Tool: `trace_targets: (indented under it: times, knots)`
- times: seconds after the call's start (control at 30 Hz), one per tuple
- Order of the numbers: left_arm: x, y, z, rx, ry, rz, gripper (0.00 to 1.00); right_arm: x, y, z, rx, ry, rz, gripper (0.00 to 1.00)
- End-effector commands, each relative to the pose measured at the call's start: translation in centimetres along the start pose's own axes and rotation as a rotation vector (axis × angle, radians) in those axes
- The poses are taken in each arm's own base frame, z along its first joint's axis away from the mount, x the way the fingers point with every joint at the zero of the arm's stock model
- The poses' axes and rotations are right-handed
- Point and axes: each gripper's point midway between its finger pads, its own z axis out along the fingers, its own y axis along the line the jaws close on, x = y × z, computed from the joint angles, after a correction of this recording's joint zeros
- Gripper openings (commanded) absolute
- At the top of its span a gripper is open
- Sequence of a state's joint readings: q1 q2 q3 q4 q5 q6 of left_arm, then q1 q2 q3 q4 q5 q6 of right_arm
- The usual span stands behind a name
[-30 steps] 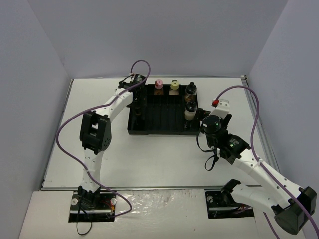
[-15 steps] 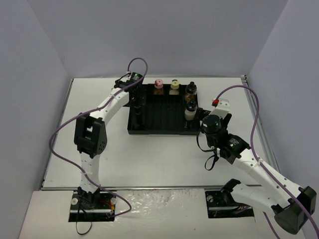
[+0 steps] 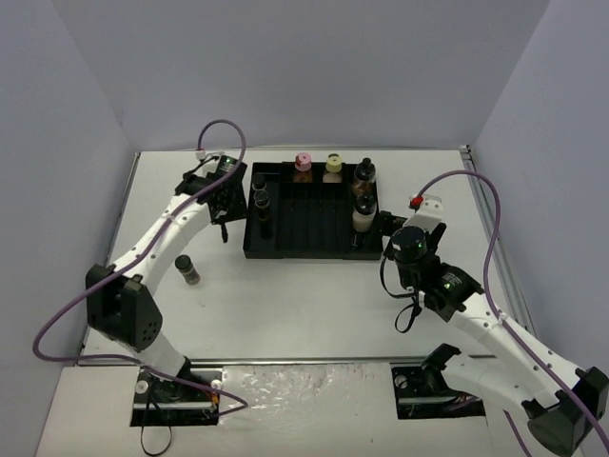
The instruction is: Organize the condiment bottles
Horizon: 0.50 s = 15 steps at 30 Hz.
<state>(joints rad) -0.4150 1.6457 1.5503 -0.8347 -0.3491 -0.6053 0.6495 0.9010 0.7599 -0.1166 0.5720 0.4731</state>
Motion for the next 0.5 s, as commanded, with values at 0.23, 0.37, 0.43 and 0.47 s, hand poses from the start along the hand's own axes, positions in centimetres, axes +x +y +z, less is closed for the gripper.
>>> trace_targets:
  times: [0.23, 0.37, 0.43, 0.47]
  knots:
    - [2.7, 12.2, -2.3, -0.220, -0.041, -0.288, 0.72, -1.7, 0.5, -0.9, -0.047, -0.072, 0.080, 0.90]
    - [4.4, 13.2, -1.5, -0.232, -0.004, -0.319, 0.74, -1.8, 0.6, -1.0, -0.056, -0.071, 0.080, 0.90]
    - [4.9, 13.1, -0.9, -0.215, 0.011, -0.336, 0.74, -1.8, 0.7, -1.0, -0.058, -0.071, 0.080, 0.90]
    - [5.2, 13.1, -0.5, -0.205, 0.021, -0.343, 0.74, -1.8, 0.7, -1.0, -0.059, -0.071, 0.080, 0.90]
